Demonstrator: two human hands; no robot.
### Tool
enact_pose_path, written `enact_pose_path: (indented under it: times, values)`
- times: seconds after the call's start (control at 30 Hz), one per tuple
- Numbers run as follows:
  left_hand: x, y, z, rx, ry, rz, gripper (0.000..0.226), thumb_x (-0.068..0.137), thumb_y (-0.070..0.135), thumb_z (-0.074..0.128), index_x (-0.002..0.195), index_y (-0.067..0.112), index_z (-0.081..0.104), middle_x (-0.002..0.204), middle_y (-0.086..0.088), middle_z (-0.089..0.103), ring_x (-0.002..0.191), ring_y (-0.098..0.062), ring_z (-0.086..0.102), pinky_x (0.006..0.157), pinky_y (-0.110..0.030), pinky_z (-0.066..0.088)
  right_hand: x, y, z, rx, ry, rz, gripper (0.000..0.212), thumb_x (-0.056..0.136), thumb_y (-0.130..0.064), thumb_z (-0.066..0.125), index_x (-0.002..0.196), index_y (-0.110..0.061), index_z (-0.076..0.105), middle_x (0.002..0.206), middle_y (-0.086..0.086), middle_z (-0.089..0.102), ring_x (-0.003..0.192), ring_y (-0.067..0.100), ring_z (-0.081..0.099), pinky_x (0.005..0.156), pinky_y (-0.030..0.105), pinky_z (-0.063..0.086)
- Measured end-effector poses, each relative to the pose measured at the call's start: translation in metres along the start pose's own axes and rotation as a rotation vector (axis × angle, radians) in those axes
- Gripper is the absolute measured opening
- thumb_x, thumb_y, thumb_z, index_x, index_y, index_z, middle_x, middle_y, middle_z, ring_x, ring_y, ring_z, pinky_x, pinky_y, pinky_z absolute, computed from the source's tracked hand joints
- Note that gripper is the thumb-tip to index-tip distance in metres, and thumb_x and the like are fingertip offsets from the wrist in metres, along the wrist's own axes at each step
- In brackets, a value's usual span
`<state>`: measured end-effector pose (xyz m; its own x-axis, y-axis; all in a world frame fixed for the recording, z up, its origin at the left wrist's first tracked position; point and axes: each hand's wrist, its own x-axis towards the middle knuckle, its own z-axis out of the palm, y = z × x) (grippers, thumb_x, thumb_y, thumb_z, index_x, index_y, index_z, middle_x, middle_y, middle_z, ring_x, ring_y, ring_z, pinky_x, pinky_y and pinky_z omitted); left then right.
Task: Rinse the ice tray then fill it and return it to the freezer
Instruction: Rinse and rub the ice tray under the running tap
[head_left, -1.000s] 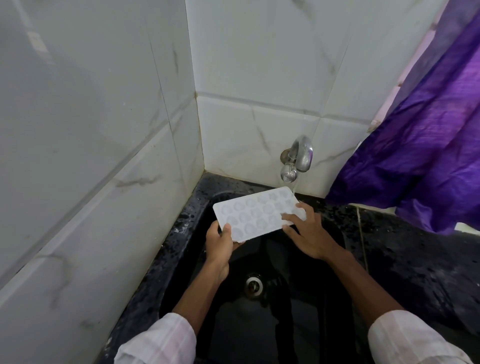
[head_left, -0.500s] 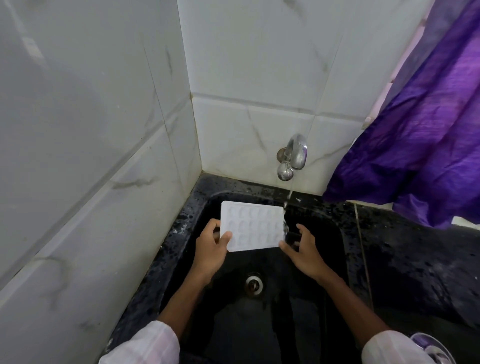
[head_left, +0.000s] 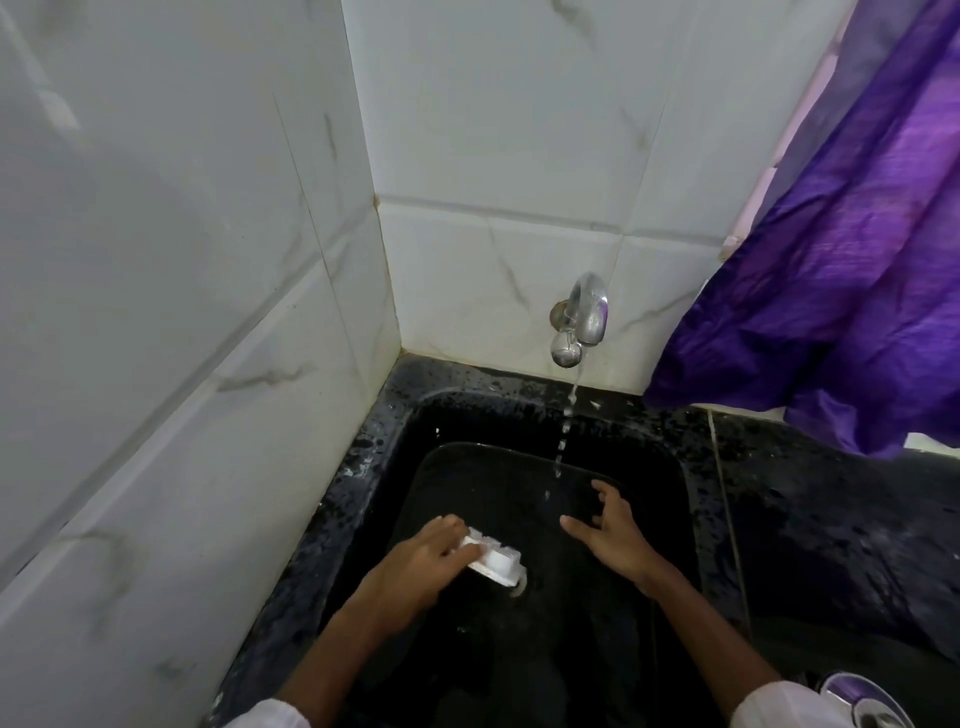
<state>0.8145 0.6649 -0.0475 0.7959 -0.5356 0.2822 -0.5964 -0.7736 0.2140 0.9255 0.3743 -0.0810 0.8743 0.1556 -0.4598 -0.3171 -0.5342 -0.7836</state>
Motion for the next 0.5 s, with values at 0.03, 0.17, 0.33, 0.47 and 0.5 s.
enact_pose_path:
  times: [0.03,0.17,0.33,0.47,0.5]
  values:
    - [0.002,0.002,0.001,-0.041,-0.009,-0.055,0.061,0.067,0.000,0.056,0.124,0.021,0.050,0.118,-0.007,0.059,0.107,-0.023,0.065,0.086,-0.032,0.059,0.000,0.001,-0.001,0.003,-0.002,0.002,0.093,0.084,-0.040,0.077,0.155,-0.021,0.019,0.157,0.010,0.017,0.140,0.031,0.036,0.113,0.046,0.041]
    - [0.027,0.011,0.003,-0.312,0.181,-0.435,0.042,0.084,0.019,0.043,0.122,0.024,0.059,0.109,-0.001,0.068,0.094,-0.021,0.071,0.078,-0.032,0.058,-0.002,-0.006,-0.007,0.007,0.056,-0.034,0.086,0.088,-0.038,0.073,0.154,-0.020,0.021,0.155,0.010,0.022,0.137,0.030,0.040,0.111,0.045,0.043]
    - [0.077,0.015,-0.009,-0.482,0.373,-0.875,0.022,0.093,0.014,0.056,0.114,0.015,0.064,0.096,-0.006,0.072,0.090,-0.026,0.067,0.072,-0.033,0.051,-0.008,-0.030,-0.019,-0.023,0.214,-0.194,0.075,0.090,-0.034,0.071,0.151,-0.019,0.029,0.153,0.010,0.032,0.139,0.027,0.040,0.113,0.048,0.040]
    - [0.109,0.016,-0.012,-0.661,0.408,-1.046,0.021,0.096,0.014,0.058,0.116,0.014,0.063,0.106,-0.007,0.070,0.101,-0.026,0.064,0.084,-0.037,0.053,-0.012,-0.051,-0.030,-0.119,0.261,-0.303,0.067,0.092,-0.025,0.070,0.148,-0.019,0.034,0.153,0.006,0.028,0.140,0.019,0.033,0.114,0.031,0.030]
    - [0.114,0.018,-0.013,-0.718,0.426,-1.075,0.019,0.096,0.015,0.057,0.115,0.015,0.063,0.106,-0.007,0.070,0.100,-0.025,0.064,0.085,-0.040,0.055,-0.013,-0.055,-0.033,-0.147,0.268,-0.332,0.064,0.092,-0.021,0.069,0.147,-0.020,0.035,0.154,0.006,0.026,0.140,0.019,0.032,0.111,0.027,0.028]
